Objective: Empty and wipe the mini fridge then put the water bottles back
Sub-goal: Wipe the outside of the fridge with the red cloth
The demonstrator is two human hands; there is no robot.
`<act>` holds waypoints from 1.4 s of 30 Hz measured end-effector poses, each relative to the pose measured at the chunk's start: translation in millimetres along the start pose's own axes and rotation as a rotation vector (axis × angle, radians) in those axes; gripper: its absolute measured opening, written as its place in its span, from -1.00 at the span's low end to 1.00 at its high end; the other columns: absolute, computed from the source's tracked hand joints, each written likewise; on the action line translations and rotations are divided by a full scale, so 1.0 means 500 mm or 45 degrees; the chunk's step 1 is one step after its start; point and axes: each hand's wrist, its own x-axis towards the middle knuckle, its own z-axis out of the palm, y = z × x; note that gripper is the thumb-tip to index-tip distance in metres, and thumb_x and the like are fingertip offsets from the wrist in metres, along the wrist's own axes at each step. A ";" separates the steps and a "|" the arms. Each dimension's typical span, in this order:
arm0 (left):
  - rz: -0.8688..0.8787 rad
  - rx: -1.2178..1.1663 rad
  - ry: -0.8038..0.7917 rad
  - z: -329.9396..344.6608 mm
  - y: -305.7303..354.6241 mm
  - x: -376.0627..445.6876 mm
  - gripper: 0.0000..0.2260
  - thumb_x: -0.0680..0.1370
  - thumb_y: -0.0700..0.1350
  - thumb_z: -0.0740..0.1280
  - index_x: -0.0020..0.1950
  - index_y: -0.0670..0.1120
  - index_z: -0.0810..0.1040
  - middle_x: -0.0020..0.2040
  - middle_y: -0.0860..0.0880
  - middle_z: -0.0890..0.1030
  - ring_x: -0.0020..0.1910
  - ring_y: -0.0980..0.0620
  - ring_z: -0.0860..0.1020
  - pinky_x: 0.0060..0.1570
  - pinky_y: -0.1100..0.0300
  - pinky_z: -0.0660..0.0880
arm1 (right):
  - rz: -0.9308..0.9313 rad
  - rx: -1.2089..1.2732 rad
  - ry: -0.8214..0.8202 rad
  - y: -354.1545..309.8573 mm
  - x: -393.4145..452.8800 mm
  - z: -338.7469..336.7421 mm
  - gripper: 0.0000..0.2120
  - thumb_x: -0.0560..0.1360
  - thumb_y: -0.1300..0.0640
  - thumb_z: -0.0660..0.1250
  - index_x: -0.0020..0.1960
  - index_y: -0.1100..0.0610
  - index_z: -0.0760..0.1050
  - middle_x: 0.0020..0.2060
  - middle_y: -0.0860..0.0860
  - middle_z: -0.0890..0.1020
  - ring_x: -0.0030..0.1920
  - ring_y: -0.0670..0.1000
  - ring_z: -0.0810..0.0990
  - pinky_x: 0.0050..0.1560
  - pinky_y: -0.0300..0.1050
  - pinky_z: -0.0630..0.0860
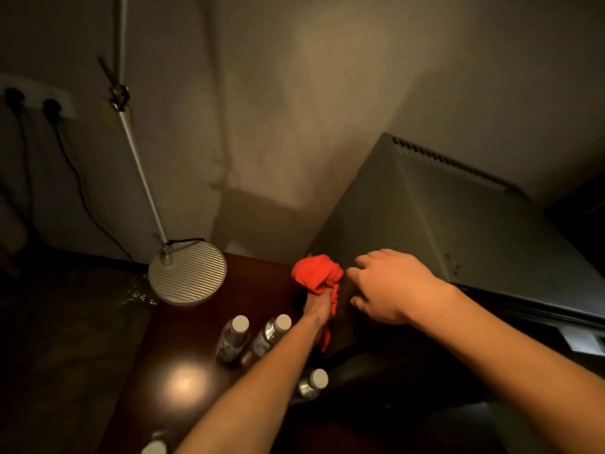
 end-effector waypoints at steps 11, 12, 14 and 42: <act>-0.028 -0.271 0.121 0.028 0.056 -0.191 -0.54 0.27 0.22 0.34 0.14 0.15 0.57 0.04 -0.05 0.69 0.07 -0.12 0.64 0.16 -0.10 0.56 | 0.022 0.028 0.057 -0.021 -0.045 0.021 -0.60 0.56 -0.11 0.13 0.29 0.07 0.43 0.24 0.08 0.50 0.29 0.12 0.45 0.33 -0.01 0.32; -0.021 -0.270 0.151 0.029 0.069 -0.200 -0.57 0.26 0.21 0.35 0.08 0.11 0.58 0.03 -0.05 0.68 0.07 -0.12 0.63 0.15 -0.08 0.56 | 0.026 0.026 0.063 -0.020 -0.043 0.024 -0.61 0.57 -0.09 0.13 0.29 0.07 0.43 0.24 0.08 0.50 0.28 0.12 0.45 0.32 -0.01 0.32; 0.025 -0.224 0.233 0.034 0.101 -0.204 -0.64 0.31 0.18 0.35 0.02 0.04 0.59 0.00 -0.04 0.67 0.03 -0.10 0.62 0.12 -0.04 0.55 | 0.025 0.024 0.073 -0.014 -0.039 0.027 -0.64 0.56 -0.03 0.16 0.30 0.07 0.44 0.24 0.07 0.50 0.28 0.11 0.45 0.30 -0.02 0.35; 0.150 0.013 -0.129 -0.026 0.120 -0.129 -0.75 0.61 -0.13 0.28 -0.28 0.01 0.47 -0.41 0.06 0.46 -0.47 0.14 0.37 -0.34 0.17 0.32 | 0.003 -0.101 0.096 -0.012 -0.007 0.055 -0.61 0.54 0.14 0.18 0.37 0.01 0.35 0.33 0.05 0.43 0.39 0.10 0.36 0.47 0.00 0.15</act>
